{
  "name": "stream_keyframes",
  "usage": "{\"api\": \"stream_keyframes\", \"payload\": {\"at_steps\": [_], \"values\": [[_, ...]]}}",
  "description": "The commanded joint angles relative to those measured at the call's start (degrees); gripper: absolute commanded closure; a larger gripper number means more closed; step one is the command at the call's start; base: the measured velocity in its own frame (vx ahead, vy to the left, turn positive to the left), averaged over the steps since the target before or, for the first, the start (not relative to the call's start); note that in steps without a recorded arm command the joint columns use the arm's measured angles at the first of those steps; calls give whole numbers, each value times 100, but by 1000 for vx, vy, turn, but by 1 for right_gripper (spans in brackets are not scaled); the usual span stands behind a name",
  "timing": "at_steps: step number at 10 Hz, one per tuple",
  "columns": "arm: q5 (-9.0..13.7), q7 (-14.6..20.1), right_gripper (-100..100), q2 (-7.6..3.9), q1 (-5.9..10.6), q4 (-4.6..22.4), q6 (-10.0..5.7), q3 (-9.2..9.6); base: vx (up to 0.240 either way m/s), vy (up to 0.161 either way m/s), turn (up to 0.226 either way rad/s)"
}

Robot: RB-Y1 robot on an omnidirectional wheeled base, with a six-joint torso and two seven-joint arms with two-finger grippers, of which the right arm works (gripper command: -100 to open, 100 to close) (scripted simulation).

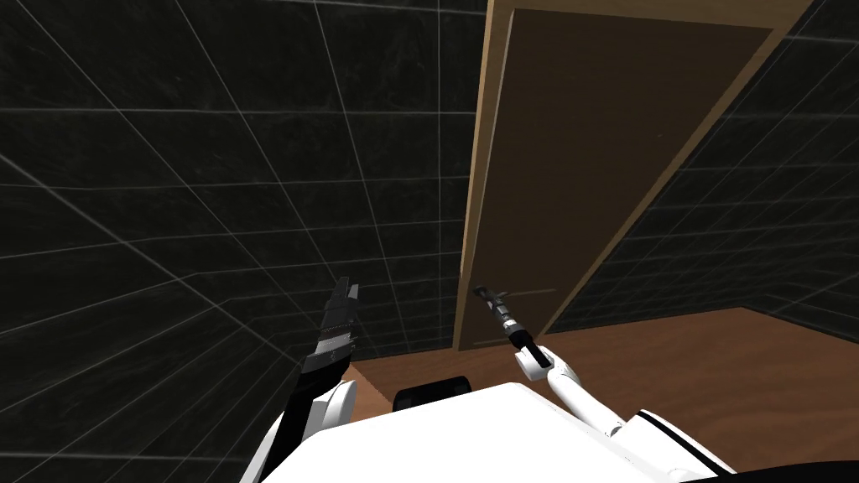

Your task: Pull the door open

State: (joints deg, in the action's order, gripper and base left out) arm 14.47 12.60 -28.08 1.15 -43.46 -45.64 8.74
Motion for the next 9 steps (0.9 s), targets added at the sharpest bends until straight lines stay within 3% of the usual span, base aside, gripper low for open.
{"api": "stream_keyframes", "payload": {"at_steps": [1, 3, 4, 9], "values": [[26, 63, -100, -55, 5, 171, -121, -57, 85, 28, 96], [25, 28, -100, -34, -18, 89, -60, -58, 48, 6, 27], [25, 28, 100, -34, -18, 89, -60, -58, 0, 0, 0], [25, 28, 100, -34, -18, 89, -60, -58, -3, -1, 0]]}}
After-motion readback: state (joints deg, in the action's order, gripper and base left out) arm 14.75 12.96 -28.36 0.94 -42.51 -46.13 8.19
